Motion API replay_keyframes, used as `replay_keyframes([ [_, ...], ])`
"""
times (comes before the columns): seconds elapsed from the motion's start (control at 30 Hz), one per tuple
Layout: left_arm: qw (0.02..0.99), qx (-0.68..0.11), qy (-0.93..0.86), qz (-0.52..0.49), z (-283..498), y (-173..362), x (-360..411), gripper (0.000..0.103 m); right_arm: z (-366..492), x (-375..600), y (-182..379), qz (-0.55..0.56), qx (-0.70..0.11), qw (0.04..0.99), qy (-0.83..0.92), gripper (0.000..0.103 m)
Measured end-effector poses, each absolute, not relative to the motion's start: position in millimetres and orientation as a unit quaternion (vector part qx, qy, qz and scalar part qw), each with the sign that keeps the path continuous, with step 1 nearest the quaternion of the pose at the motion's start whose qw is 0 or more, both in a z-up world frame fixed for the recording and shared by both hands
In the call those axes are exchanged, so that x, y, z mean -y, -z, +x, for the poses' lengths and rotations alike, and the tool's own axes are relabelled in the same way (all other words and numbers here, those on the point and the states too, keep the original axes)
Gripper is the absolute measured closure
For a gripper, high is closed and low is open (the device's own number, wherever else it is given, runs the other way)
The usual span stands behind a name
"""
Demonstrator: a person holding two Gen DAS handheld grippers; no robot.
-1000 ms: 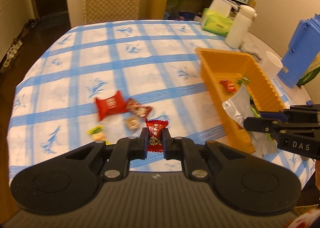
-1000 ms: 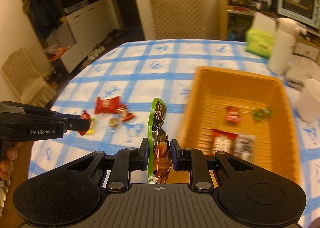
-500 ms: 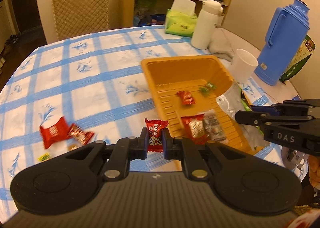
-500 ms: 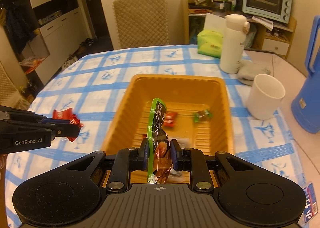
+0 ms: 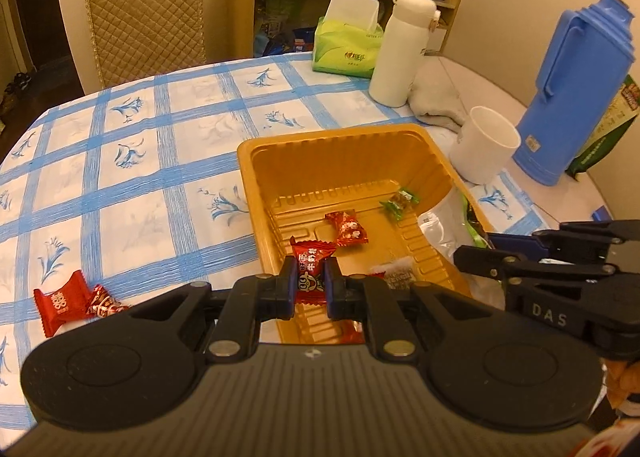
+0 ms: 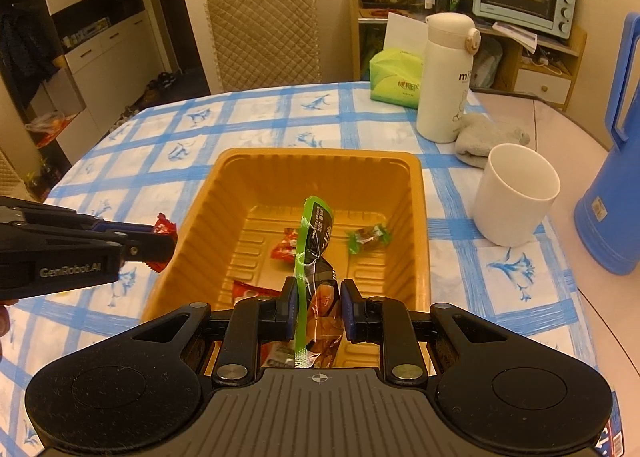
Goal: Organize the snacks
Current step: 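Open the left gripper to drop the red candy into the tray, then lower the green-trimmed packet into the tray and open the right gripper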
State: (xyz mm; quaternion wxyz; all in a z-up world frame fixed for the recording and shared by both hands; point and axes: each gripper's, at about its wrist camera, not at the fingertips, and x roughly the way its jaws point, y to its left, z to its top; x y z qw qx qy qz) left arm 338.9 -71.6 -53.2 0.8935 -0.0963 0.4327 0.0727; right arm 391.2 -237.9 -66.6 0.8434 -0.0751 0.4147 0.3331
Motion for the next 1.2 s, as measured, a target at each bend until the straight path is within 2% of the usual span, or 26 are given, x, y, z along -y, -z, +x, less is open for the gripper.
replay_keyframes([
  [0.57,0.881,-0.456,-0.082,-0.098,378.3,75.3,73.6,0.09,414.3,242.6,77.4,-0.062,-0.425,0.843,-0.323,0.08],
  [0.7,0.879,-0.458,-0.081,-0.106,379.1,78.1,73.3,0.085,414.5,243.7,77.8,-0.06,-0.426,0.843,-0.322,0.08],
  [1.2,0.882,-0.447,-0.076,-0.13,354.0,63.1,57.7,0.084,416.9,248.6,79.6,-0.056,-0.428,0.841,-0.326,0.08],
])
